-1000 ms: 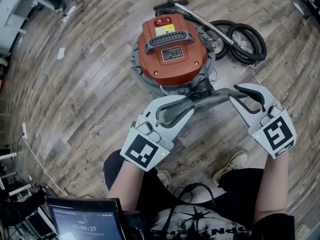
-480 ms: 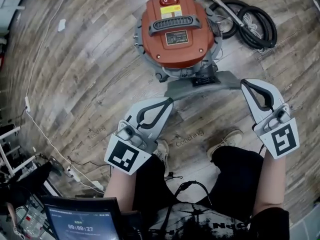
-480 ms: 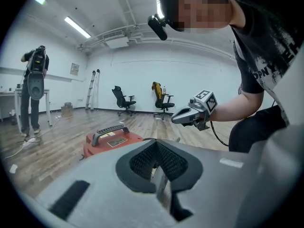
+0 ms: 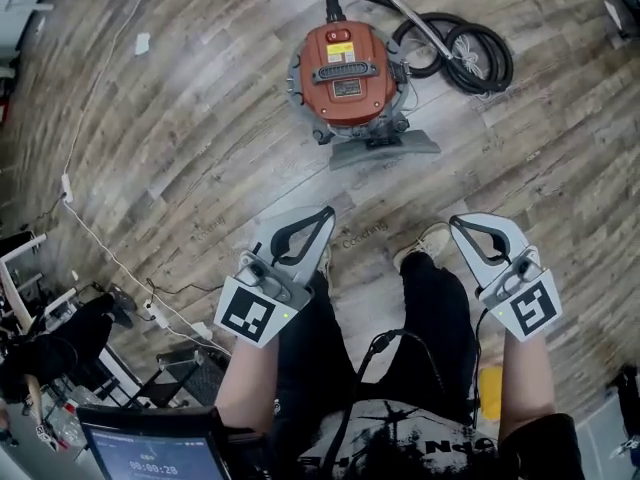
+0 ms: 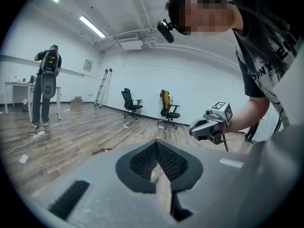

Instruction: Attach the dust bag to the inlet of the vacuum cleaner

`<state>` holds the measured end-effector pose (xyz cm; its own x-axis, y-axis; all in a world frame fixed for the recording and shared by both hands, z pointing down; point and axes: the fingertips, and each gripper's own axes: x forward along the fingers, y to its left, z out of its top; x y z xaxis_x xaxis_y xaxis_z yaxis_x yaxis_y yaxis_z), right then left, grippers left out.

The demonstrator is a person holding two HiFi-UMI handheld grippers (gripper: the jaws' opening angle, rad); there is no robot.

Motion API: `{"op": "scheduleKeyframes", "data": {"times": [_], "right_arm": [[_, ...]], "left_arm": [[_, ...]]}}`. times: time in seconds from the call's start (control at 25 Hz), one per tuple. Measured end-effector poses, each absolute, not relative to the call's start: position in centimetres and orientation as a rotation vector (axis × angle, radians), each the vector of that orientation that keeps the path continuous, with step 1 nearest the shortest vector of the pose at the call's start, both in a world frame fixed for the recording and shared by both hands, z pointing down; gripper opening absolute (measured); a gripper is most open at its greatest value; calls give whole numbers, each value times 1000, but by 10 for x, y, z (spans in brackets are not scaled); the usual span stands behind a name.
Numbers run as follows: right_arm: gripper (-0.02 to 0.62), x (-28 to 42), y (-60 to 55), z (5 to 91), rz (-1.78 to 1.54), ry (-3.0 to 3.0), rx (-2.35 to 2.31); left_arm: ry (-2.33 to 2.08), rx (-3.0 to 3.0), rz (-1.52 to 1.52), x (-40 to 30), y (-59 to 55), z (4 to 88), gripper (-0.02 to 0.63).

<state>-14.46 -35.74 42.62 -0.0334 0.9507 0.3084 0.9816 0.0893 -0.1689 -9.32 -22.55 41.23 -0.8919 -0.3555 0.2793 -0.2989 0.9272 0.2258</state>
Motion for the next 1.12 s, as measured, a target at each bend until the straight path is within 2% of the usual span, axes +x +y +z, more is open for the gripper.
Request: {"op": "scheduleKeyframes", "data": {"times": [0.24, 0.44, 0.88, 1.12], "right_arm": [[5, -111, -339, 294, -53, -1999, -2057], [6, -80, -320, 213, -36, -2030, -2158], [6, 17, -268, 132, -88, -2135, -2172], [6, 44, -234, 103, -92, -2193, -2214]], "left_arm": [[-2857, 442, -287, -63, -240, 271, 2], [-2955, 519, -245, -29, -245, 195, 2], [-3018, 737, 86, 55, -221, 97, 2], [-3033, 730, 34, 92, -187, 85, 2]]}}
